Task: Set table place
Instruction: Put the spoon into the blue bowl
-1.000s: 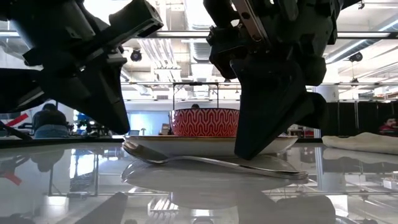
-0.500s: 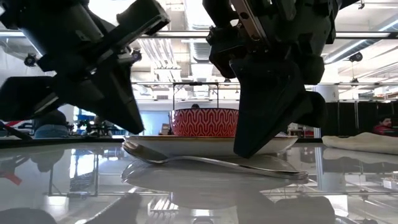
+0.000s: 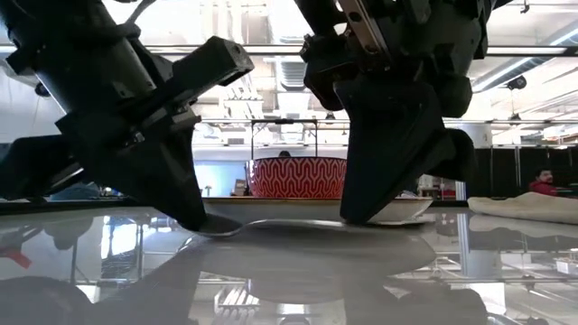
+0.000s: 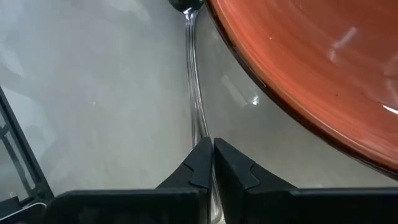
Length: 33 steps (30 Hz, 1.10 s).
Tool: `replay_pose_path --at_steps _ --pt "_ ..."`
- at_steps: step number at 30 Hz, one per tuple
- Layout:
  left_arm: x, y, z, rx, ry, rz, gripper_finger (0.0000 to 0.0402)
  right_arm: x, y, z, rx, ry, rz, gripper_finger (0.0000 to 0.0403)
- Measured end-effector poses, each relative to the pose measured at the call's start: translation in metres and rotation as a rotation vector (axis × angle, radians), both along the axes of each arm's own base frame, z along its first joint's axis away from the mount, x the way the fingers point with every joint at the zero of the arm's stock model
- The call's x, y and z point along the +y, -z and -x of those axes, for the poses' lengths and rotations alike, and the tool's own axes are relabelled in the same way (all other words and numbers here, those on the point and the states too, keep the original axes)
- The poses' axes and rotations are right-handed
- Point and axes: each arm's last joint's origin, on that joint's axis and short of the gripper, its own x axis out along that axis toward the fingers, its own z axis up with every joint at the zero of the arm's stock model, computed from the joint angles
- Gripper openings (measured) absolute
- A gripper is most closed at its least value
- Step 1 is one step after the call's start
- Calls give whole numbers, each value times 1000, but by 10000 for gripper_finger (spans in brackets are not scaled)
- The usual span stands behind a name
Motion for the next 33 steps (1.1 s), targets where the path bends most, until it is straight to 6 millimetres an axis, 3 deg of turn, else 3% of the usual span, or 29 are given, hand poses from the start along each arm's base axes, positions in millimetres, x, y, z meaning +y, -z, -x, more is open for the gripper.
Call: replay_pose_path --at_steps 15,33 --pt "3 6 1 25 16 -17 0 4 -19 -8 -40 -49 12 13" --pt "4 9 3 37 16 -23 0 7 -32 -14 -60 -62 -3 75"
